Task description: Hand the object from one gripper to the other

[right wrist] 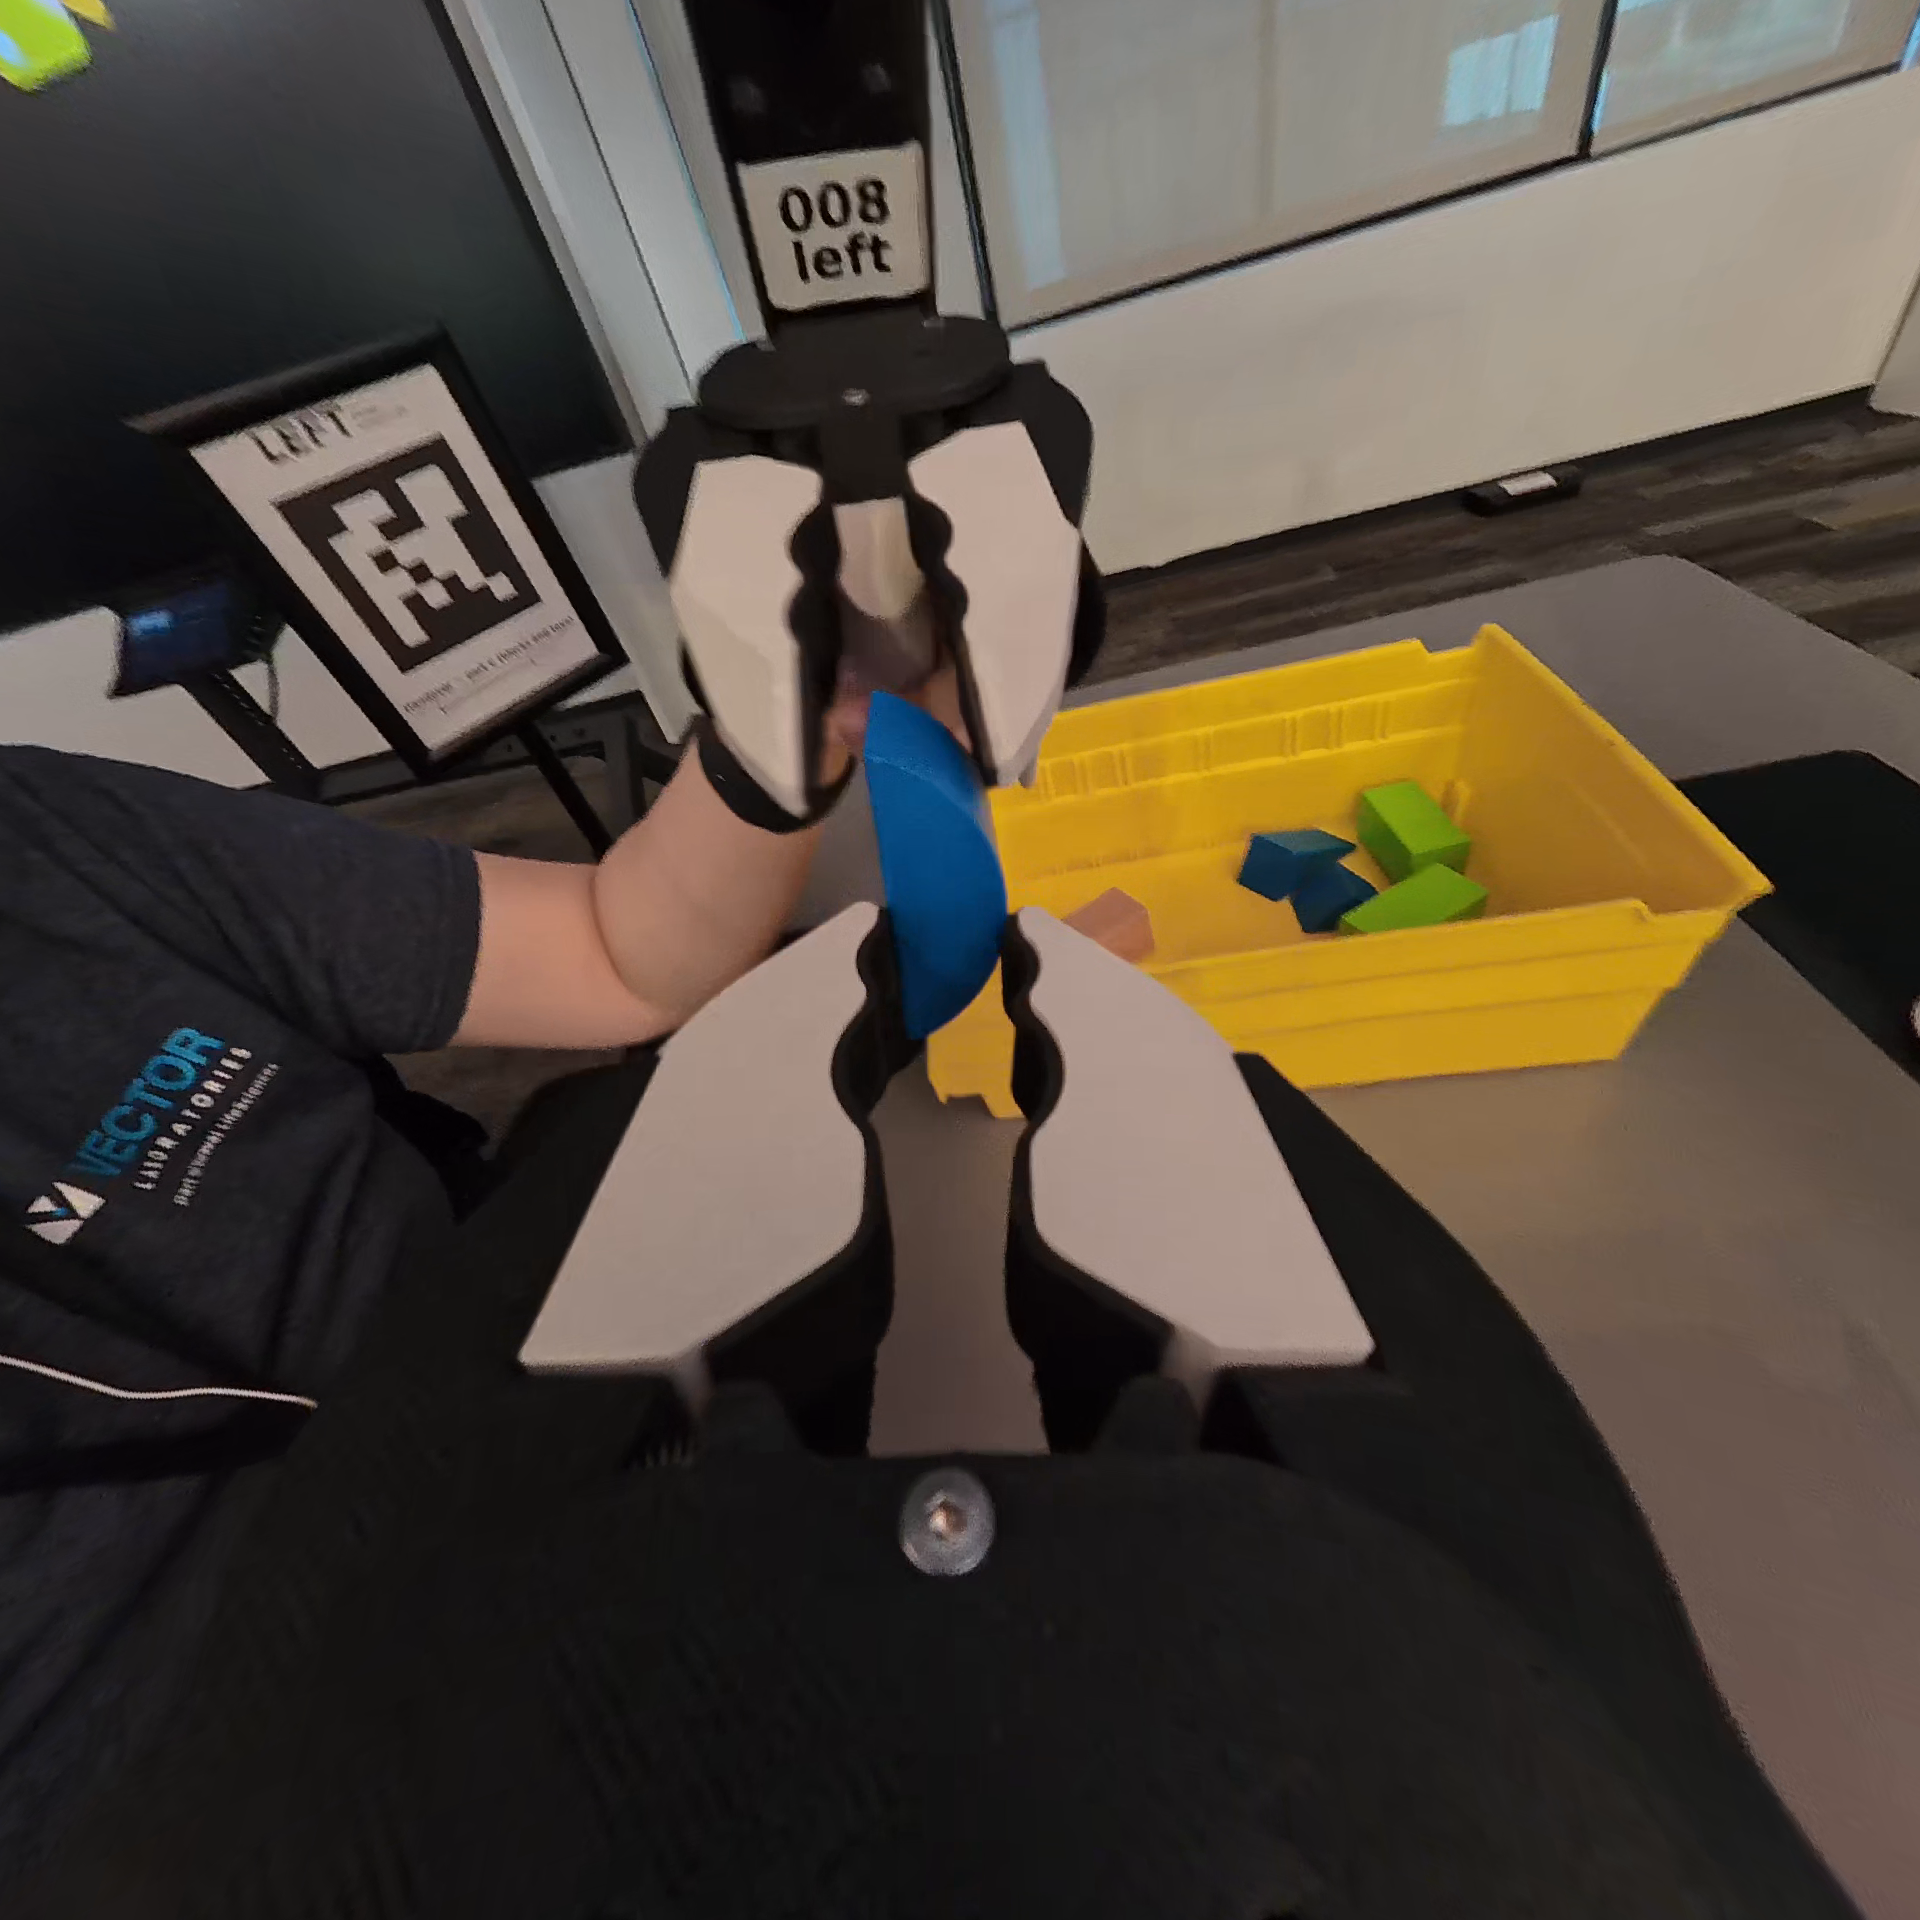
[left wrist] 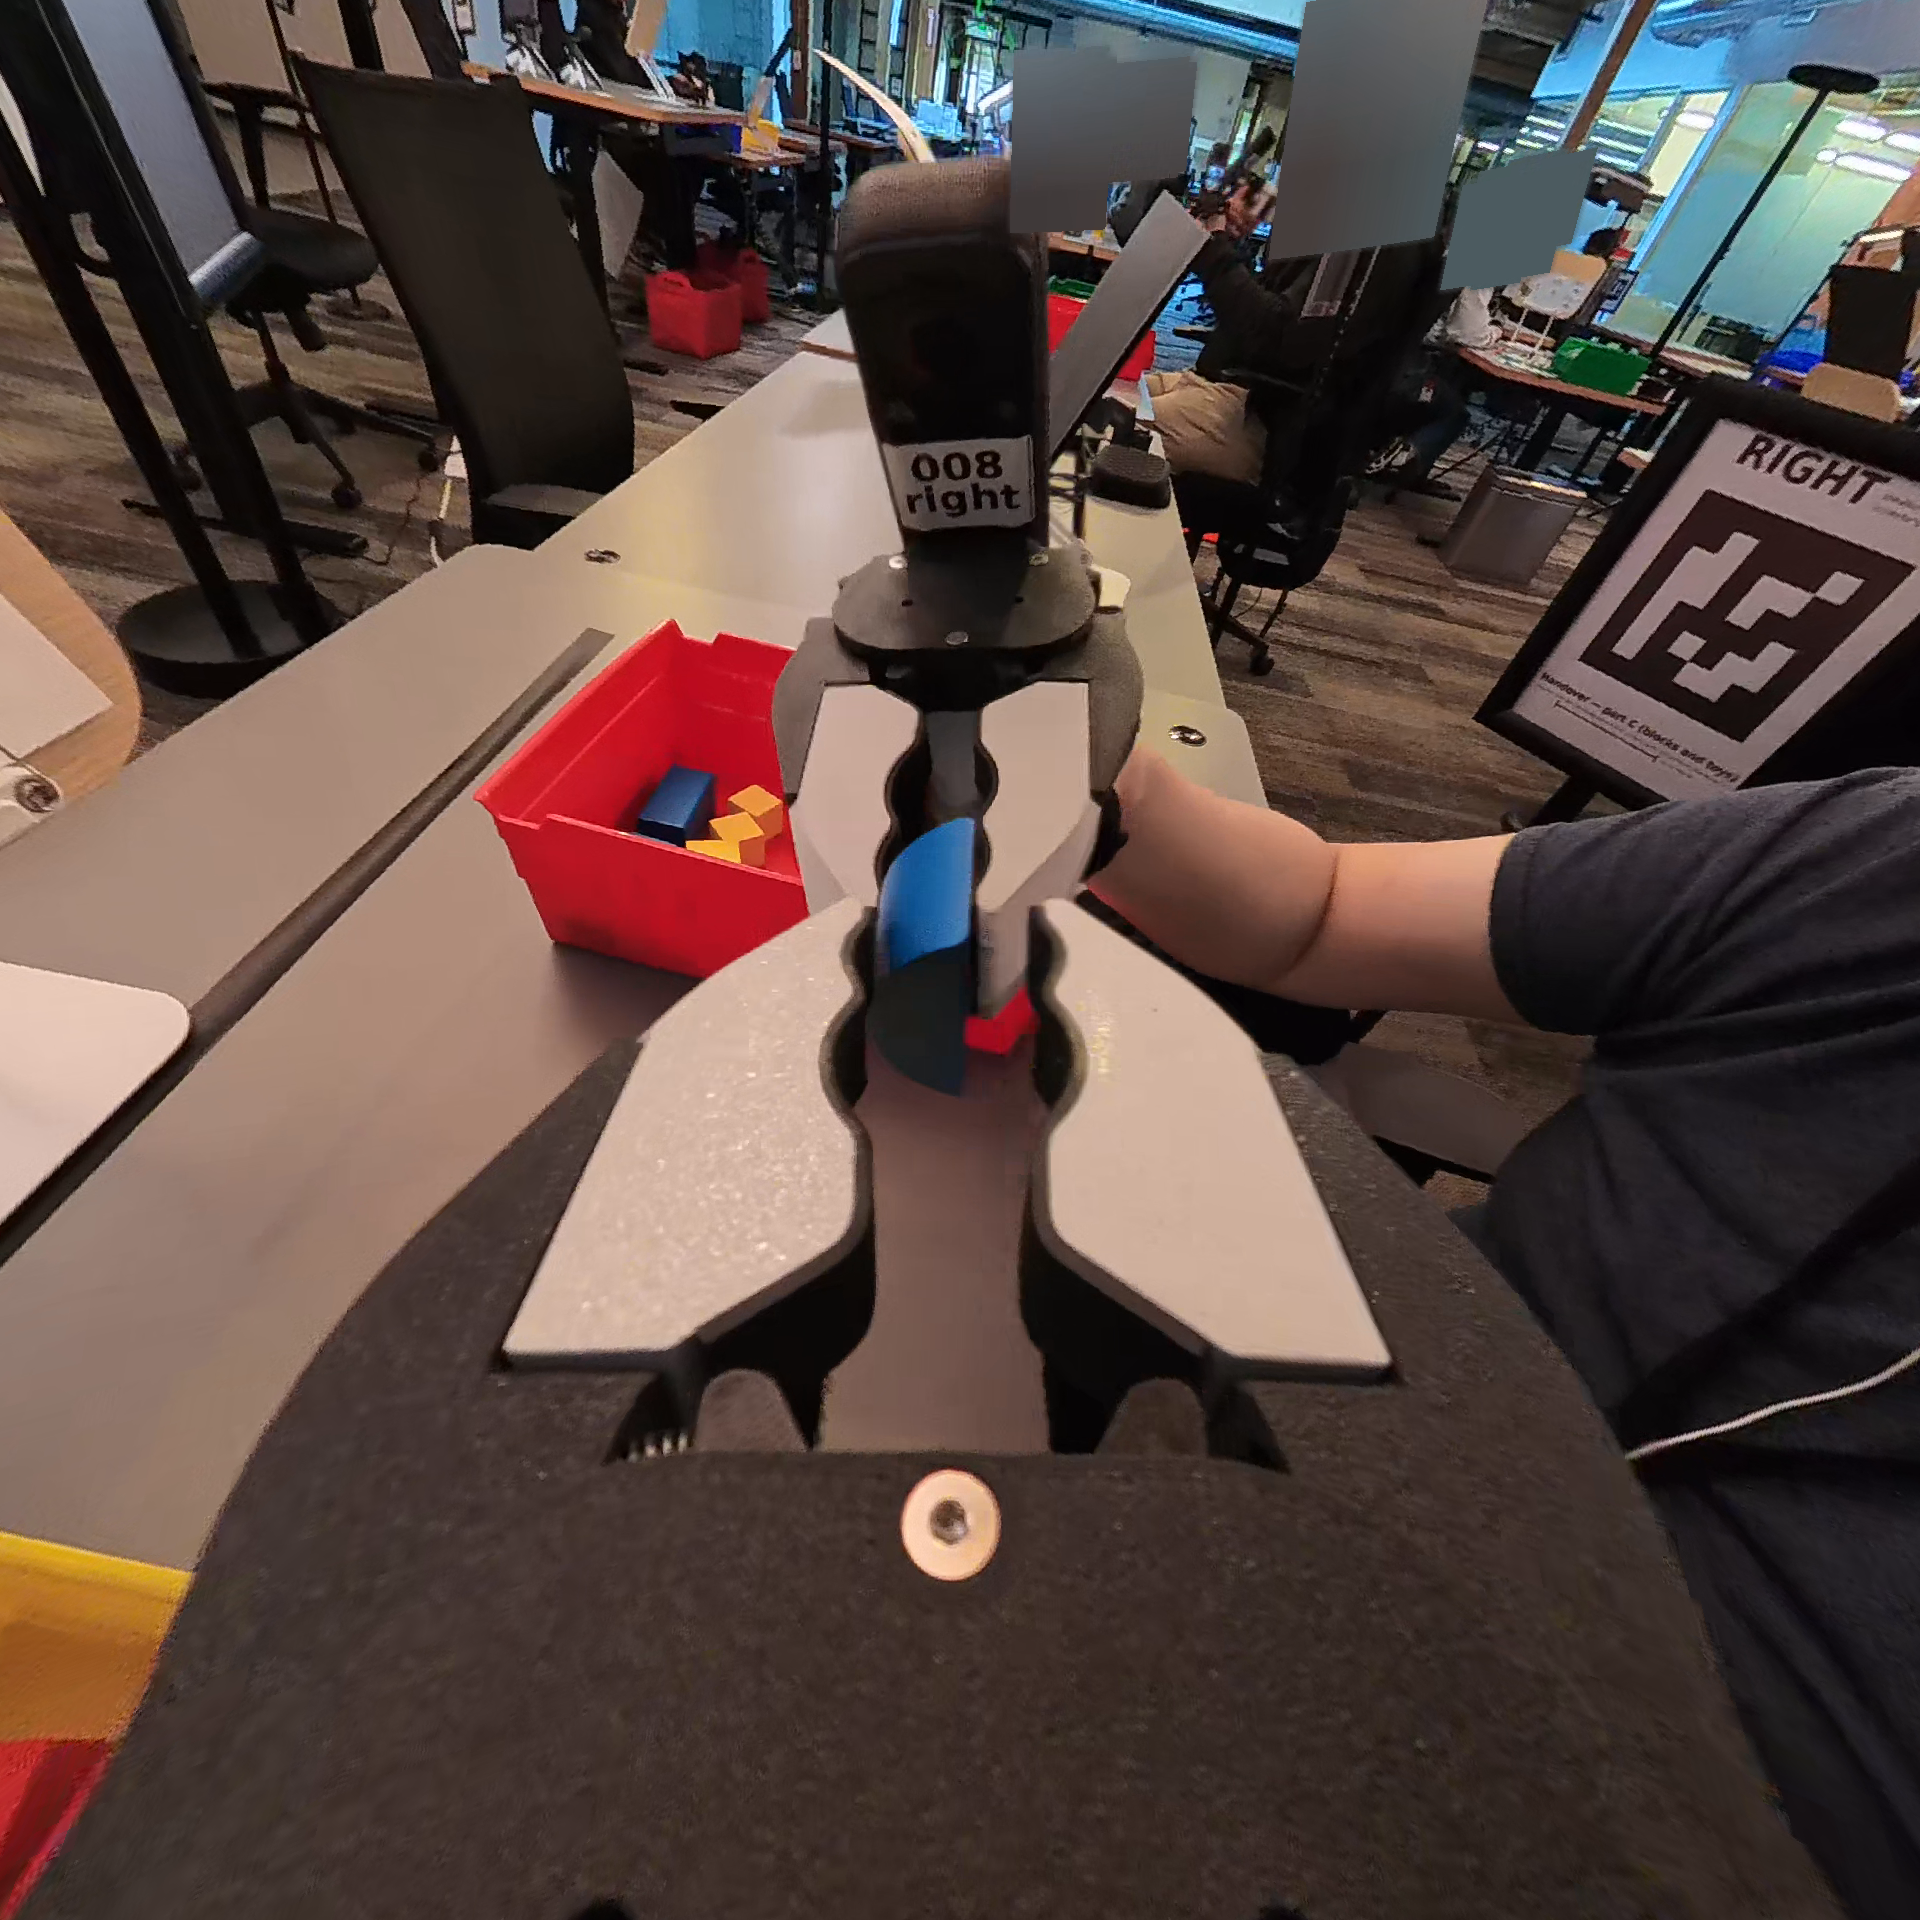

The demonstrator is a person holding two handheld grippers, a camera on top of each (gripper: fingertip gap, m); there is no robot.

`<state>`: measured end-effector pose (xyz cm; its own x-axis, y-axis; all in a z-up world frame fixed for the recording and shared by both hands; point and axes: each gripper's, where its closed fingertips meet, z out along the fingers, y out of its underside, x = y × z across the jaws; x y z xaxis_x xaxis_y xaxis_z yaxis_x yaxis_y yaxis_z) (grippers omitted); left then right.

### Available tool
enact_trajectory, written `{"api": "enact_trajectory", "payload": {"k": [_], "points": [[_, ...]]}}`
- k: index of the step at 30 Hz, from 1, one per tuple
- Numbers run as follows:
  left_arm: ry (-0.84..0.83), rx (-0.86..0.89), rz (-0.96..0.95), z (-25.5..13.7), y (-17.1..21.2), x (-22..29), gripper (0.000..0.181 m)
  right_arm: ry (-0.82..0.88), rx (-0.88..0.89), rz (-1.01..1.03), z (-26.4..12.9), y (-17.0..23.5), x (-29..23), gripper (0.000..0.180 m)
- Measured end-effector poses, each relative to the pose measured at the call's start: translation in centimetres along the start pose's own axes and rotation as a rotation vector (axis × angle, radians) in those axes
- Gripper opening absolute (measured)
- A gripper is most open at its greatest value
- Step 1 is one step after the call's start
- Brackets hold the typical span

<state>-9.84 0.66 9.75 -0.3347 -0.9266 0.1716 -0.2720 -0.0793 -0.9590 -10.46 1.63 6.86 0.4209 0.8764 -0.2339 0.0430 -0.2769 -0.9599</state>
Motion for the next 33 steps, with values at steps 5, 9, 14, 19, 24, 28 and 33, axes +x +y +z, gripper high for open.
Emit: {"api": "enact_trajectory", "payload": {"k": [5, 9, 14, 19, 24, 28, 33], "points": [[-0.02, 0.011, -0.007, -1.2, -0.4, -0.2, 0.039, 0.2, -0.184, -0.081, -5.8, 0.7, 2.4, 0.02], [-0.031, -0.01, -0.005, -1.8, -0.3, -0.3, 0.037, 0.671, -0.572, 0.004, -18.3, 6.8, 8.2, 0.02], [-0.055, -0.071, 0.027, -1.8, 0.5, -0.2, 0.035, 0.791, -0.962, 0.261, -25.7, 16.2, 10.8, 0.02], [-0.092, -0.116, 0.064, -2.0, 1.2, -0.4, 0.034, 0.699, -1.153, 0.348, -25.7, 21.0, 11.7, 0.02], [-0.097, -0.12, 0.053, -2.4, 1.3, -0.7, 0.033, 0.684, -1.208, 0.334, -25.5, 22.4, 12.6, 0.021], [-0.11, -0.126, 0.047, -2.9, 1.4, -0.9, 0.033, 0.676, -1.245, 0.339, -25.4, 23.2, 12.9, 0.021], [-0.162, -0.155, 0.061, -4.1, 1.7, -1.6, 0.033, 0.681, -1.272, 0.323, -25.1, 23.7, 13.4, 0.021]]}}
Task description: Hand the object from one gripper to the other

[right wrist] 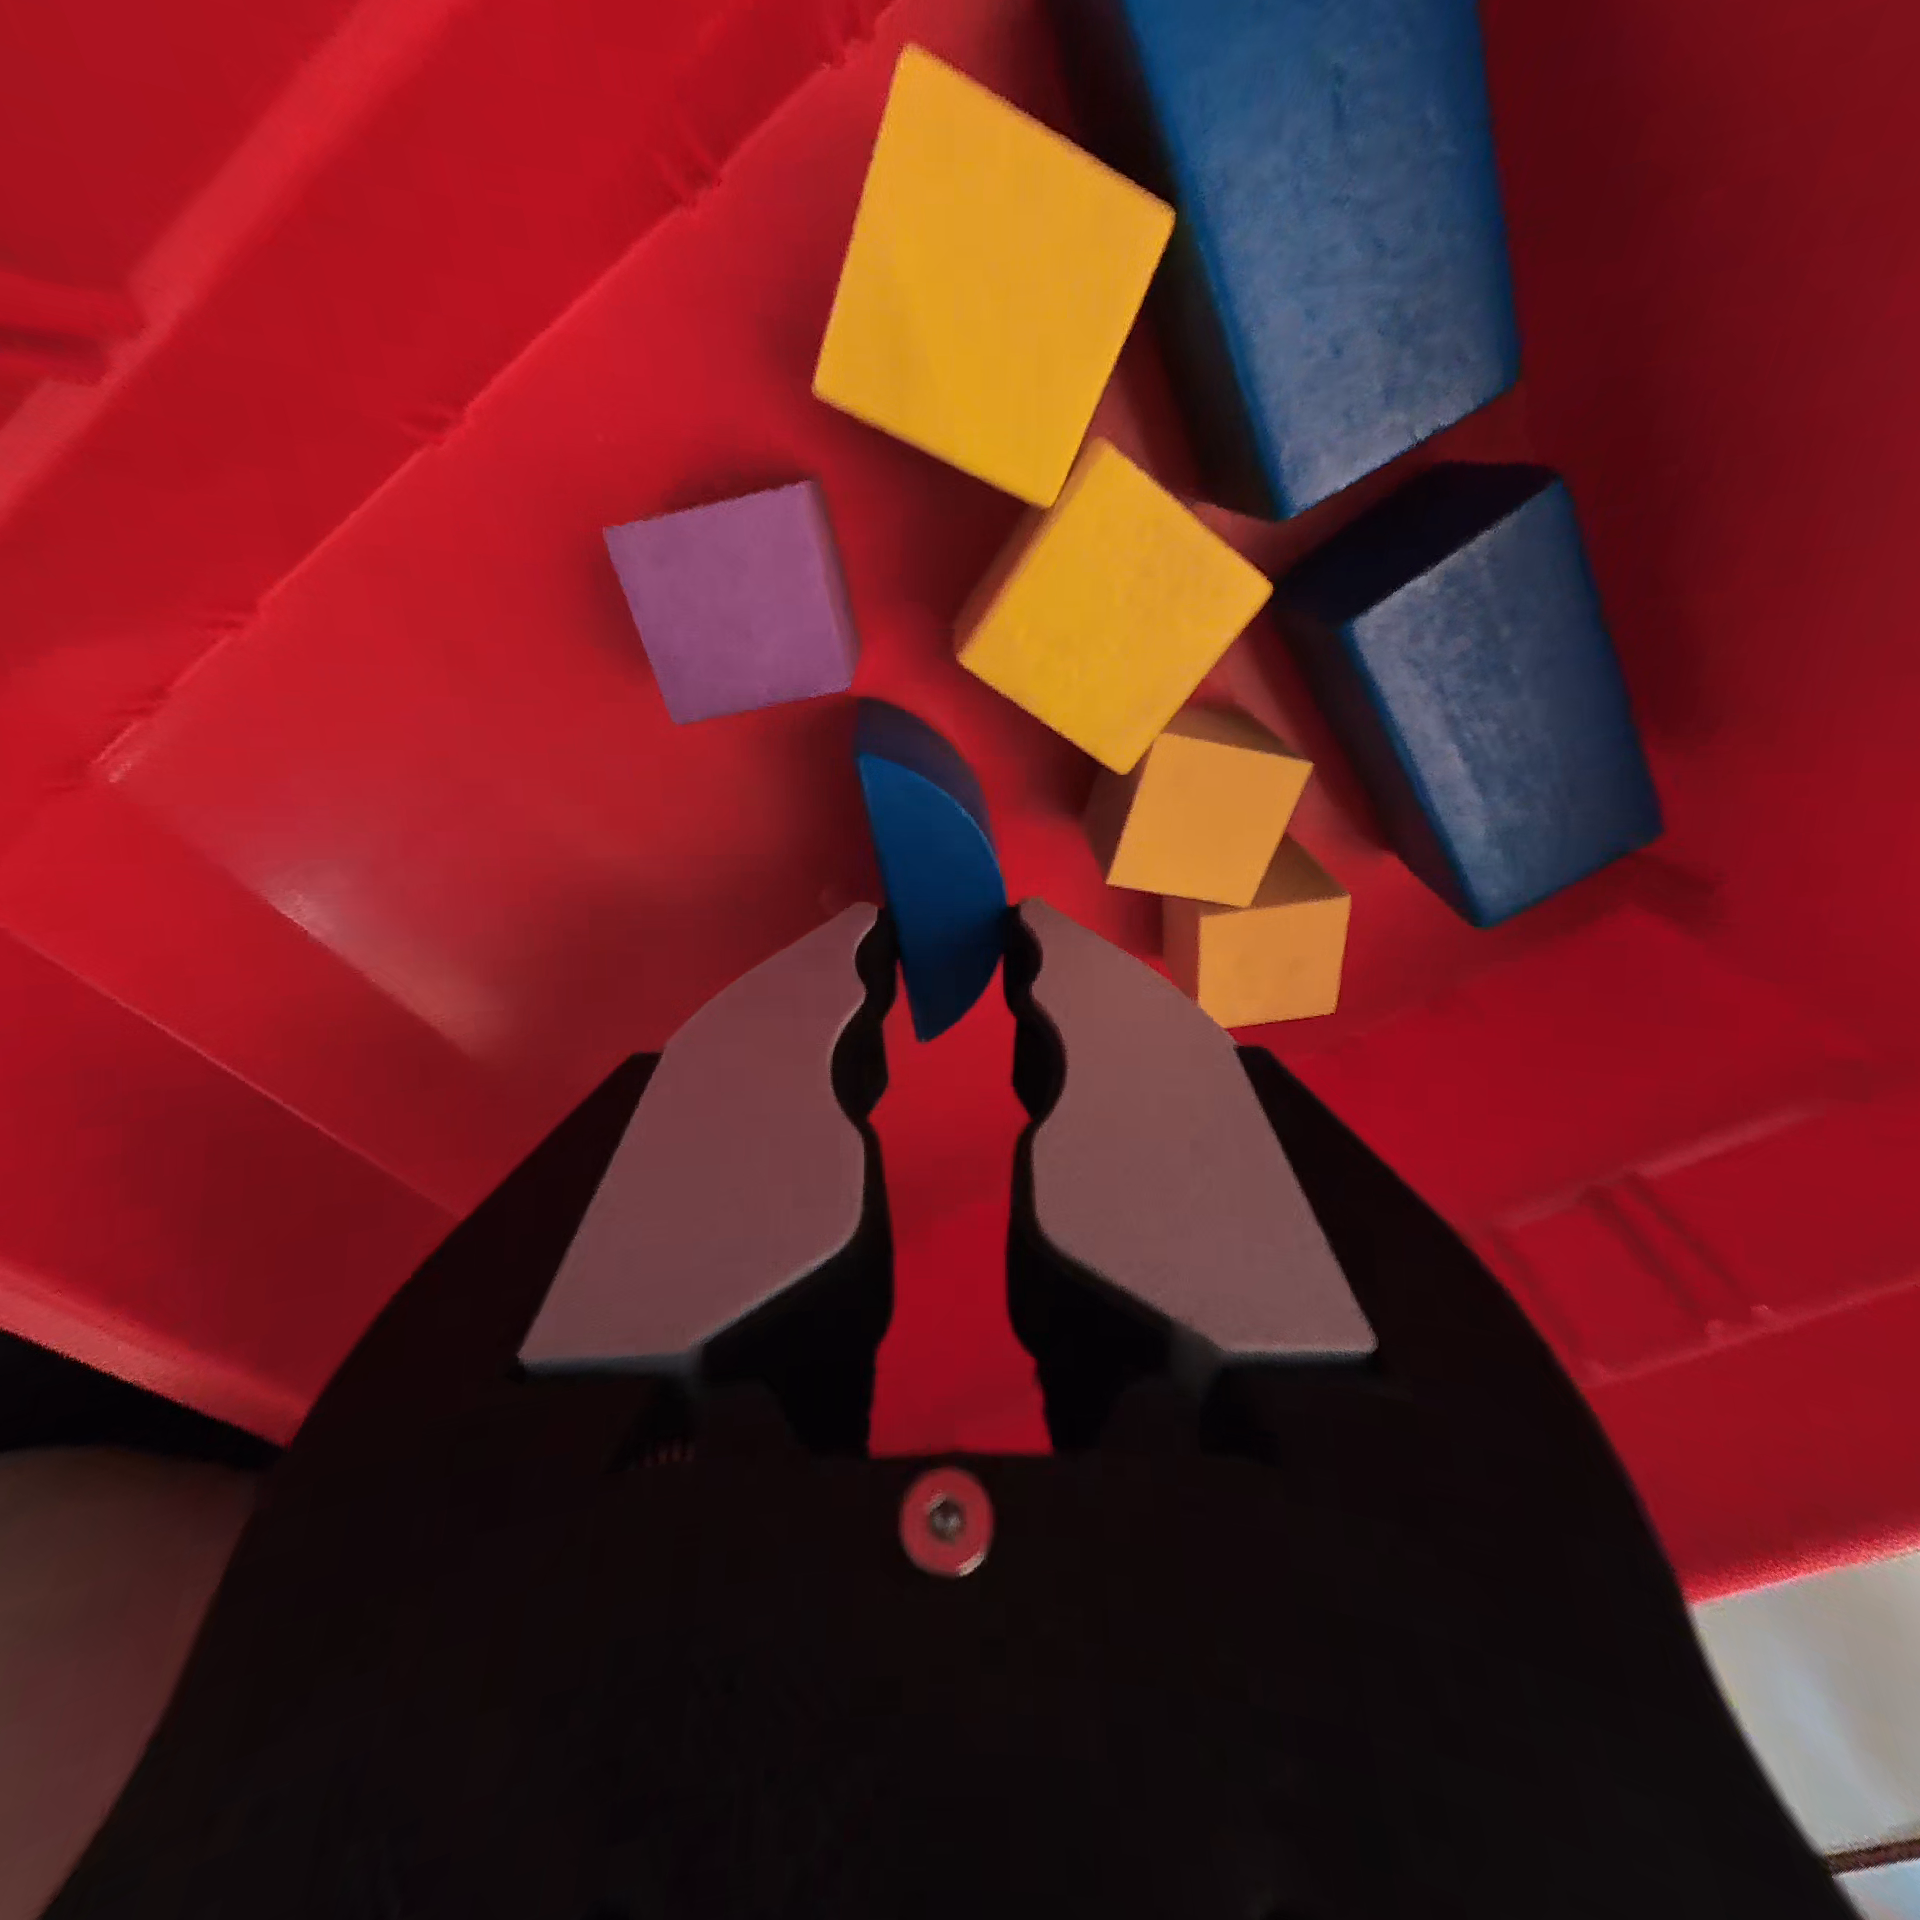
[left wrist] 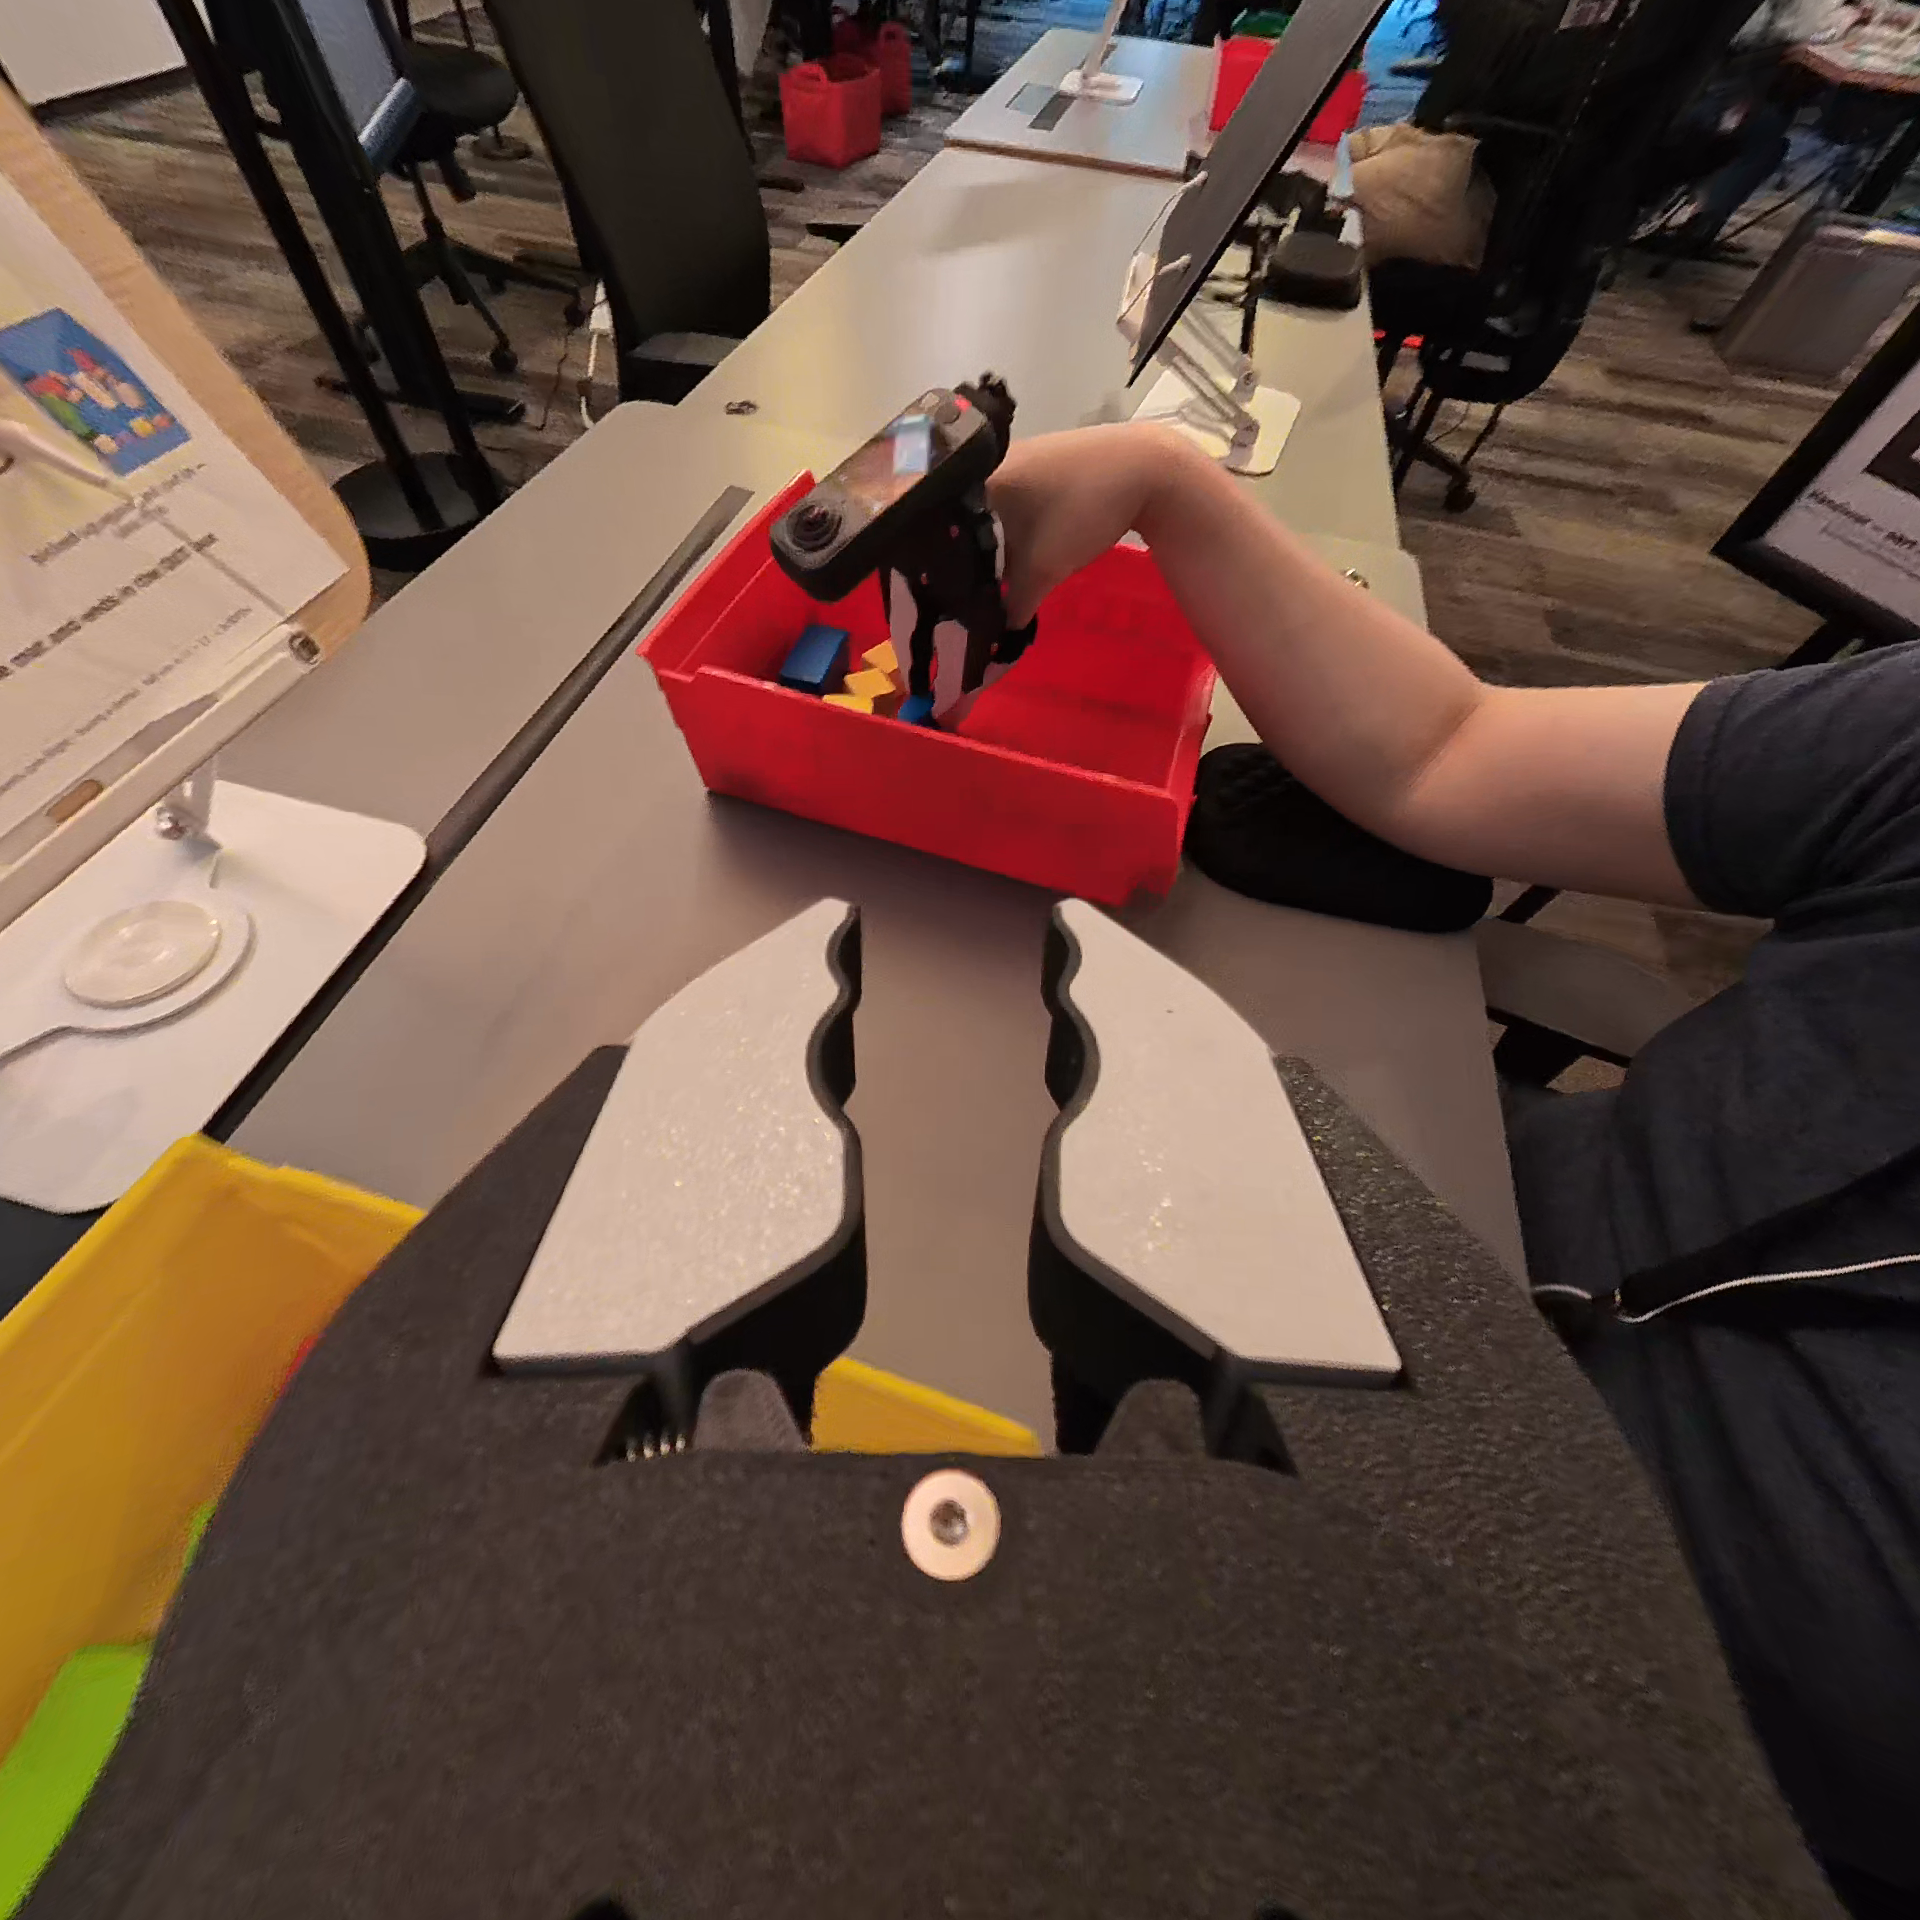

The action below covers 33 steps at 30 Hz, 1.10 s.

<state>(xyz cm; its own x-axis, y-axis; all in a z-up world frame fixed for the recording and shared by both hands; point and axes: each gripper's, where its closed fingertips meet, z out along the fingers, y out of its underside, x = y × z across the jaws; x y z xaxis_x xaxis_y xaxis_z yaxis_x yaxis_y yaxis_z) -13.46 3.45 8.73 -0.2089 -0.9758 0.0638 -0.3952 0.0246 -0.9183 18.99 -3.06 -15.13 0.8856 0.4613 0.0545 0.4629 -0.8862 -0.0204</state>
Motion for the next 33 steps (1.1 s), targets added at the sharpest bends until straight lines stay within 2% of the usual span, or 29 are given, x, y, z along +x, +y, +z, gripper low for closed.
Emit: {"api": "enact_trajectory", "payload": {"k": [6, 12, 16, 19, 23, 26, 29, 33], "points": [[-0.296, -0.295, 0.021, -4.5, 5.5, -4.4, 0.035, -0.011, 0.009, -0.003, 0.0, -0.3, -0.2, 0.022], [-0.481, -0.658, -0.192, -9.3, 13.8, -7.3, 0.039, 0.032, 0.037, 0.003, -1.3, -0.6, 0.0, 0.026], [-0.479, -0.845, -0.444, -9.6, 18.4, -7.8, 0.04, 0.103, 0.082, 0.029, -3.6, -0.4, 0.6, 0.027], [-0.482, -0.908, -0.624, -8.8, 20.5, -8.2, 0.043, 0.142, 0.106, 0.037, -5.0, 0.0, 0.6, 0.028], [-0.466, -0.966, -0.844, -7.4, 22.6, -8.3, 0.037, 0.171, 0.111, 0.028, -6.0, 0.3, 0.4, 0.028], [-0.471, -1.007, -0.89, -7.0, 23.6, -8.5, 0.037, 0.18, 0.109, 0.019, -6.3, 0.2, 0.1, 0.027], [-0.513, -1.073, -0.934, -7.6, 24.8, -8.4, 0.05, 0.19, 0.1, 0.007, -6.3, 0.1, 0.1, 0.027], [-0.484, -1.155, -1.038, -7.8, 26.4, -7.3, 0.06, 0.2, 0.096, 0.0, -6.5, 0.1, 0.0, 0.028]]}}
